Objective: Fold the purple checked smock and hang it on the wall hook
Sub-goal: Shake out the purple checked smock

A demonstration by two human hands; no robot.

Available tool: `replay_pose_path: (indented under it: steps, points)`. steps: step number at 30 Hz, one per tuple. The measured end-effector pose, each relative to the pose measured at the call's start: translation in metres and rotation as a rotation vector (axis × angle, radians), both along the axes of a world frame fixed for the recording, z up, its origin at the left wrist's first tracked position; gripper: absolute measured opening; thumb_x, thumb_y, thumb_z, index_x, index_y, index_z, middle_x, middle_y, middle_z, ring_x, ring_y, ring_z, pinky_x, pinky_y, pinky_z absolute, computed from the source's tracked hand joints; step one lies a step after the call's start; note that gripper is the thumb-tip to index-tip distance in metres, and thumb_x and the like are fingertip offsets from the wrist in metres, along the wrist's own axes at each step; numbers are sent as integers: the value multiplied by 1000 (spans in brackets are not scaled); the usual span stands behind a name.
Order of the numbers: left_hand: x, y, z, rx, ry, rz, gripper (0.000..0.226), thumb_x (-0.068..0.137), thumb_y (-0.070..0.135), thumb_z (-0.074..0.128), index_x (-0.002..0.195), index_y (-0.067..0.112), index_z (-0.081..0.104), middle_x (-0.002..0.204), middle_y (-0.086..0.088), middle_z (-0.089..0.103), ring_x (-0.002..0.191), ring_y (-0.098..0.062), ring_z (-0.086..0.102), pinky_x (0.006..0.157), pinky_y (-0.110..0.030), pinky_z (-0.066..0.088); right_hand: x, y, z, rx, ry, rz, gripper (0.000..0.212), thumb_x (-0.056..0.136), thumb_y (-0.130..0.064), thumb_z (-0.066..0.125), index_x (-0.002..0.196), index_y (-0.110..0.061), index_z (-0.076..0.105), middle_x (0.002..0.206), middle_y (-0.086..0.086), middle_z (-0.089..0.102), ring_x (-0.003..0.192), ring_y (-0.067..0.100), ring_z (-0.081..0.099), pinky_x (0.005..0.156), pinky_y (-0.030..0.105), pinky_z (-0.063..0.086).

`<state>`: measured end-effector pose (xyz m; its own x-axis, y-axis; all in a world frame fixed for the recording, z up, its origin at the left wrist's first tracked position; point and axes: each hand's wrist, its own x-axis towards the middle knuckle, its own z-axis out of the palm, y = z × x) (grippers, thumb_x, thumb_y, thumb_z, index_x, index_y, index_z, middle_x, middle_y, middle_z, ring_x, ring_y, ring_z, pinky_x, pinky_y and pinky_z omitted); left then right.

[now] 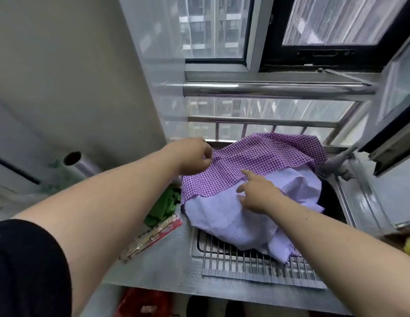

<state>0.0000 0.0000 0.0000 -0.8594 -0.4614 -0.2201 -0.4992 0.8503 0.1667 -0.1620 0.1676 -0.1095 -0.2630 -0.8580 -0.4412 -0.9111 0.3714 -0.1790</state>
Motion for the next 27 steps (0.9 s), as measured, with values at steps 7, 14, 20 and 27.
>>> replay_pose_path:
  steps: [7, 14, 20, 27]
  points:
    - [18, -11, -34, 46, -152, -20, 28, 98, 38, 53, 115, 28, 73, 124, 5, 60, 105, -16, 62, 93, -41, 57, 6, -38, -34, 207, 248, 50, 47, 89, -36, 66, 136, -28, 67, 177, 7, 11, 142, 33, 38, 111, 49, 37]
    - [16, -10, -55, 121, -155, -41, 65, 92, 49, 66, 151, 27, 47, 154, 0, 50, 134, -21, 54, 112, -40, 46, 6, -55, -3, -69, 131, -21, 43, 100, -42, 49, 139, -26, 60, 147, -7, 54, 128, 27, 46, 96, 44, 38]
    - [-23, 9, -40, 248, 94, 60, 45, 85, 37, 70, 128, 32, 59, 123, 3, 69, 116, -25, 64, 89, -35, 52, 23, -31, 63, -640, -159, -46, 35, 94, -29, 54, 119, -35, 78, 114, -18, 75, 107, 15, 61, 96, 43, 43]
    - [-40, 19, 27, 412, 195, 123, 31, 103, 17, 49, 128, 22, 67, 121, -1, 69, 103, -19, 59, 85, -31, 44, -14, 21, 55, -369, -106, -430, 76, 77, -36, 73, 146, -41, 42, 147, -4, 43, 134, 28, 43, 109, 47, 33]
